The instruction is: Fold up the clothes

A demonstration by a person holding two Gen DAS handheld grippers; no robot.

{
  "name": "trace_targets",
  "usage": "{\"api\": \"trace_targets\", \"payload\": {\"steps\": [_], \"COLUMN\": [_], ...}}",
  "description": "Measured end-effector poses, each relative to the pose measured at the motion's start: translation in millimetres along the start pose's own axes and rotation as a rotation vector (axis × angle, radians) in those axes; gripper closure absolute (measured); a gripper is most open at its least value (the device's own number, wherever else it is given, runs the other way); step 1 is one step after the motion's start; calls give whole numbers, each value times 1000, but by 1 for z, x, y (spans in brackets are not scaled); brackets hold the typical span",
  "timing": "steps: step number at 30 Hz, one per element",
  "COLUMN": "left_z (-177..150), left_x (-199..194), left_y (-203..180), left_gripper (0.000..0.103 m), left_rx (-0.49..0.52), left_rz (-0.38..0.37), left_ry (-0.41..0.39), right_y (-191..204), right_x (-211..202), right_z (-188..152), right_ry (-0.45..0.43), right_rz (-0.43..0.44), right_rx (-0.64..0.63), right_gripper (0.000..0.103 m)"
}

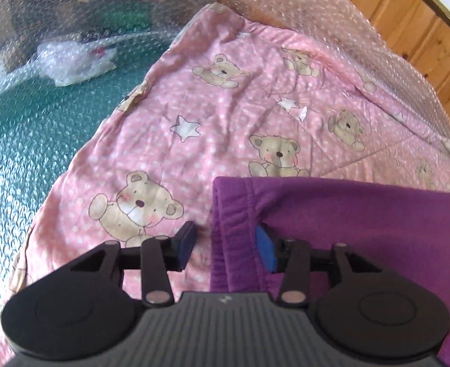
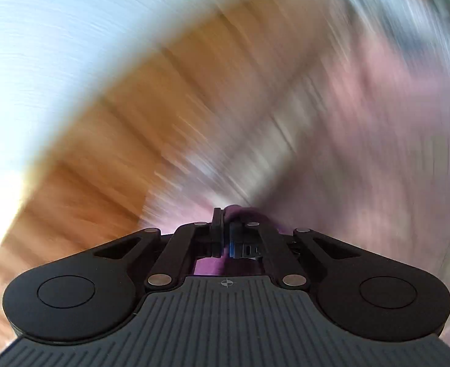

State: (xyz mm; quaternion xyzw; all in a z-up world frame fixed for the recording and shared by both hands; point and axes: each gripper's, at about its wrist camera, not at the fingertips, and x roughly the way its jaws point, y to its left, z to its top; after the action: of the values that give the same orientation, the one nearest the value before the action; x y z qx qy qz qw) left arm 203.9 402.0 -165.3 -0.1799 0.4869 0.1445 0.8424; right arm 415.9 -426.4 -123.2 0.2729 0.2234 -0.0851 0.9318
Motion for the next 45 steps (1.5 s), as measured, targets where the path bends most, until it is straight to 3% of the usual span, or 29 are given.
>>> {"api": "trace_targets", "payload": {"steps": [3,6,8,12,13,16,20,24,30,32,34,36,37,38,42,45], "left_z": [0,0,0,-1,-1,-3,-28,-82,-172,-189,-197,-200,-201,-201,-193,-198], "left_x": [1,2,3,4,4,-3,-41,-89,-143,-149,-143,-133,-129,-125,-146,-140], "left_y": [2,-2,-7,-17,-18,-17,-5,11,30,31,27,17,13,9,37,53], "left_gripper": [57,52,48,42,42,42,42,38,32,21,19,21,46,93,96,96], "left_rx": [12,45,78,151,166,144,51,-59,-152,-166,-166,-101,-68,-43,-111,-140], "left_rz": [-14,-14,-3,22,29,51,40,22,-42,-95,-101,-81,-71,-64,-78,-151], "left_ry": [1,5,13,31,36,49,34,54,79,52,41,38,37,38,80,162], "right_y": [7,-35,-63,-65,-62,-62,-55,-31,39,56,68,72,74,76,86,108], "right_x": [-35,-6,13,20,24,37,15,-36,-124,-145,-162,-171,-176,-179,-197,-194], "right_z": [-13,-37,-51,-52,-50,-42,-34,-48,-136,-169,-199,-217,-227,-232,-230,-226], "right_ry": [22,204,301,266,266,282,237,223,379,446,506,554,577,589,585,609], "right_rz": [-43,-166,-243,-330,-370,-492,-600,-482,-229,-178,-142,-150,-154,-149,-128,-19], "right_rx": [-83,17,91,37,13,-41,-143,-139,-316,-362,-389,-401,-408,-423,-473,-473], "right_gripper": [103,100,85,82,95,96,61,55,46,42,41,41,41,41,41,41]}}
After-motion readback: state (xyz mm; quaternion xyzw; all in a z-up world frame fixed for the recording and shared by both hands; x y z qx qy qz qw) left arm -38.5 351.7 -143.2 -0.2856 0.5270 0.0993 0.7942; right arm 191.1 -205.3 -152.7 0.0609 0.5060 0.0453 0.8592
